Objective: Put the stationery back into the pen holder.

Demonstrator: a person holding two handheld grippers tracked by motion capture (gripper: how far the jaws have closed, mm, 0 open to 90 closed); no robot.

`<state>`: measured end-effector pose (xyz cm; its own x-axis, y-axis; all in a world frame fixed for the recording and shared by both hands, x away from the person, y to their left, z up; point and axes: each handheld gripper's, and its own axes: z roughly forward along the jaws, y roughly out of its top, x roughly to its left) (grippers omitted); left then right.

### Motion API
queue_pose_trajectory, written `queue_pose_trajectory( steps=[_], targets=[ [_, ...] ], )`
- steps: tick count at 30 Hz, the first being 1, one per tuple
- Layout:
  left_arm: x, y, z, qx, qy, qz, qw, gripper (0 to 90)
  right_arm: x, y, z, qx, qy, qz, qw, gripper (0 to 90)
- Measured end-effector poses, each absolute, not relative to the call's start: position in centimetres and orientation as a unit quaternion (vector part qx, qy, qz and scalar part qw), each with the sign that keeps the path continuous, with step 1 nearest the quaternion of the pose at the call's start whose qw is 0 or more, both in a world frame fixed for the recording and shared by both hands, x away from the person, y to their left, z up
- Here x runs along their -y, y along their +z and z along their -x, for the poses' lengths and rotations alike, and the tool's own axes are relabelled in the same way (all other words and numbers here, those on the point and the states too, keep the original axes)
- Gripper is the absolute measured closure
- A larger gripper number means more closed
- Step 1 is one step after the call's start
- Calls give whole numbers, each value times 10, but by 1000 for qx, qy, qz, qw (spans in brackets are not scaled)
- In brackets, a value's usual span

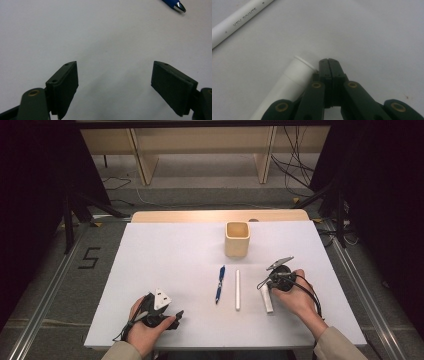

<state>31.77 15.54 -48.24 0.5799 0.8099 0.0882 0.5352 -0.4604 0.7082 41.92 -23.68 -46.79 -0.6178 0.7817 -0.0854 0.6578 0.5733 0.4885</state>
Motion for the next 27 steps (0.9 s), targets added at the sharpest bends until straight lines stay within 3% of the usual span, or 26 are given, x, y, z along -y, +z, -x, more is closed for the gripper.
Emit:
queue_pose_trajectory(
  steps=[27],
  targets=[
    [-155, -482, -318, -404, 212, -829, 322, 219, 235, -468, -419, -876, 209, -402, 168, 887]
  ],
)
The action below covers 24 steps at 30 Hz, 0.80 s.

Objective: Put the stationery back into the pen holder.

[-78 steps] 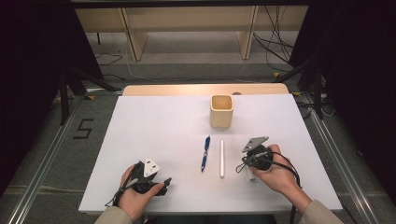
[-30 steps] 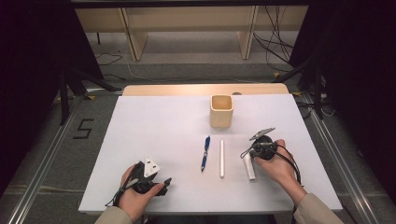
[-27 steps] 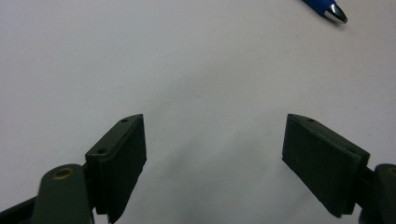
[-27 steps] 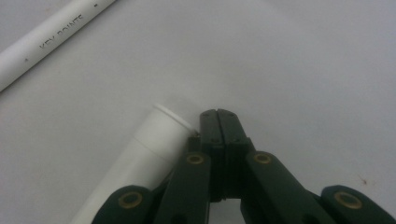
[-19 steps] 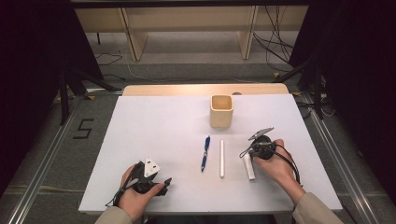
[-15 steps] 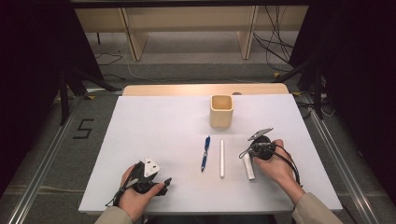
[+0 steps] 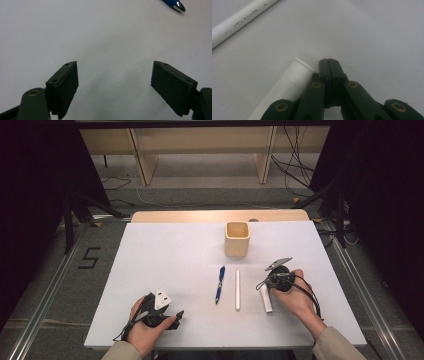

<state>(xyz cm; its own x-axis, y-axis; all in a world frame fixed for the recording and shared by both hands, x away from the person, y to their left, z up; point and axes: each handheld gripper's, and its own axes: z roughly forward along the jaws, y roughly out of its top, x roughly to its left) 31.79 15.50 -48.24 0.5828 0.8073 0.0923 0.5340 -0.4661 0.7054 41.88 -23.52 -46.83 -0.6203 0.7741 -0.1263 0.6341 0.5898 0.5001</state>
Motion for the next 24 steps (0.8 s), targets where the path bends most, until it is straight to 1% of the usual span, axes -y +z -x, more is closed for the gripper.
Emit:
queue_pose_trajectory(
  steps=[1, 3, 6, 10, 13, 16, 20, 24],
  targets=[
    [-155, -482, -318, -404, 212, -830, 321, 218, 236, -467, -419, -872, 210, -407, 174, 882],
    [-156, -483, -318, -405, 211, -830, 321, 218, 239, -465, -419, -867, 214, -416, 172, 867],
    [-155, -483, -318, -407, 212, -828, 323, 218, 241, -459, -418, -860, 220, -428, 170, 794],
    [-155, -482, -318, -405, 212, -829, 321, 218, 241, -446, -415, -852, 221, -447, 158, 731],
    [-155, -481, -317, -403, 213, -829, 322, 218, 240, -438, -413, -849, 215, -461, 139, 681],
    [-154, -481, -317, -405, 213, -827, 326, 218, 237, -431, -409, -839, 217, -486, 113, 611],
    [-154, -480, -317, -402, 214, -828, 326, 217, 231, -426, -404, -836, 195, -505, 86, 586],
    [-154, -480, -316, -405, 215, -826, 329, 218, 223, -428, -399, -833, 168, -525, 51, 610]
  ],
)
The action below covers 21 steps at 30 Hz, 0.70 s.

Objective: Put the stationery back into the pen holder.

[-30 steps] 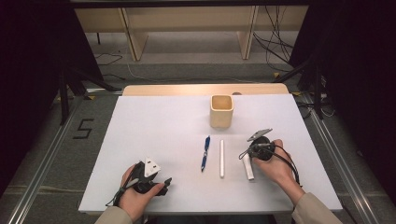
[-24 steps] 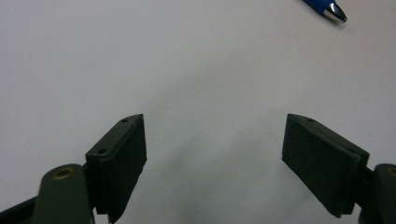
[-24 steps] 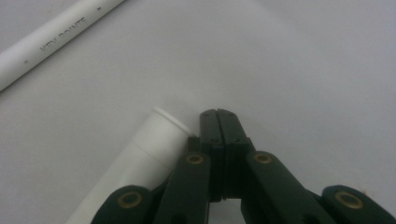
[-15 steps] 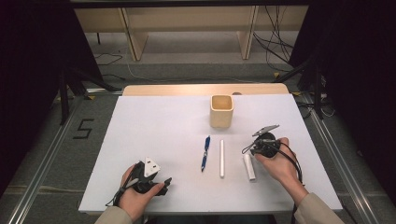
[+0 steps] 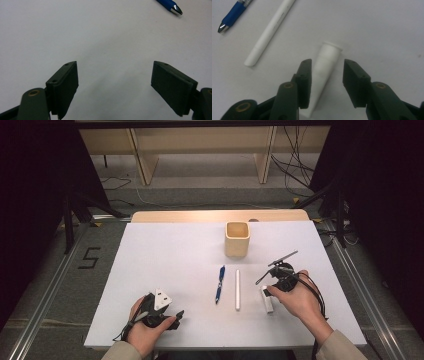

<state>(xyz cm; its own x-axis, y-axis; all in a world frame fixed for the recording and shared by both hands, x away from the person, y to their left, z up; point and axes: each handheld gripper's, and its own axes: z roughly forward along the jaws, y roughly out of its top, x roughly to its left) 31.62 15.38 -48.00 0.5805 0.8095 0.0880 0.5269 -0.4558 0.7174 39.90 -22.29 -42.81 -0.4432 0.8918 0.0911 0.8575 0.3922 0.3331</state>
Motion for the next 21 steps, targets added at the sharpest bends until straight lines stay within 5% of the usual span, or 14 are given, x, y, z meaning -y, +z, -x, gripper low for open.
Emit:
queue_pose_trajectory(
  steps=[9, 21],
  targets=[
    [-154, -480, -316, -404, 215, -826, 329, 218, 210, -433, -397, -807, 110, -579, 12, 592],
    [-154, -480, -317, -404, 214, -826, 328, 218, 200, -443, -401, -797, 67, -600, 14, 586]
  ],
)
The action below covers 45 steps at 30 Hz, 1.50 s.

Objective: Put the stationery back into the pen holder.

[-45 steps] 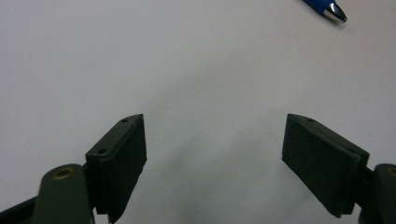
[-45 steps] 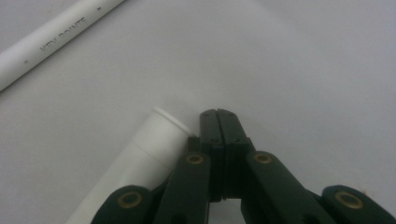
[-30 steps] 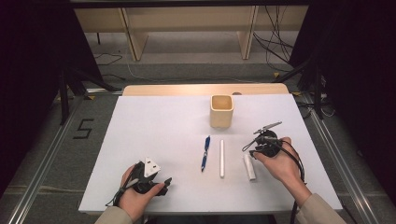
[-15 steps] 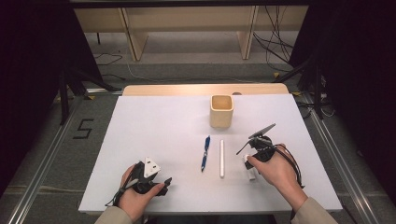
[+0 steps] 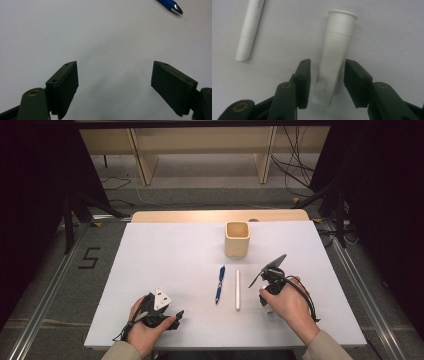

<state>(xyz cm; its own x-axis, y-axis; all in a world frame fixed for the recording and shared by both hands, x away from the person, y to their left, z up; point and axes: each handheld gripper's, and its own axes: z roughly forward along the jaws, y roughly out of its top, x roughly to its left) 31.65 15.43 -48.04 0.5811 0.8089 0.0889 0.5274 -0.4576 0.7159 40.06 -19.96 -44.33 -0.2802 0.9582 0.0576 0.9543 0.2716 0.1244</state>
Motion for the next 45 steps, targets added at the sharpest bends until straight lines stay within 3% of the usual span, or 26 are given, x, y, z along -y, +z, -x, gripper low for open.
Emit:
queue_pose_trajectory(
  steps=[28, 45],
  targets=[
    [-155, -480, -317, -405, 214, -827, 327, 218, 194, -452, -405, -787, 30, -616, 29, 702],
    [-155, -481, -317, -405, 215, -827, 327, 218, 202, -444, -407, -791, 66, -607, 27, 709]
  ],
)
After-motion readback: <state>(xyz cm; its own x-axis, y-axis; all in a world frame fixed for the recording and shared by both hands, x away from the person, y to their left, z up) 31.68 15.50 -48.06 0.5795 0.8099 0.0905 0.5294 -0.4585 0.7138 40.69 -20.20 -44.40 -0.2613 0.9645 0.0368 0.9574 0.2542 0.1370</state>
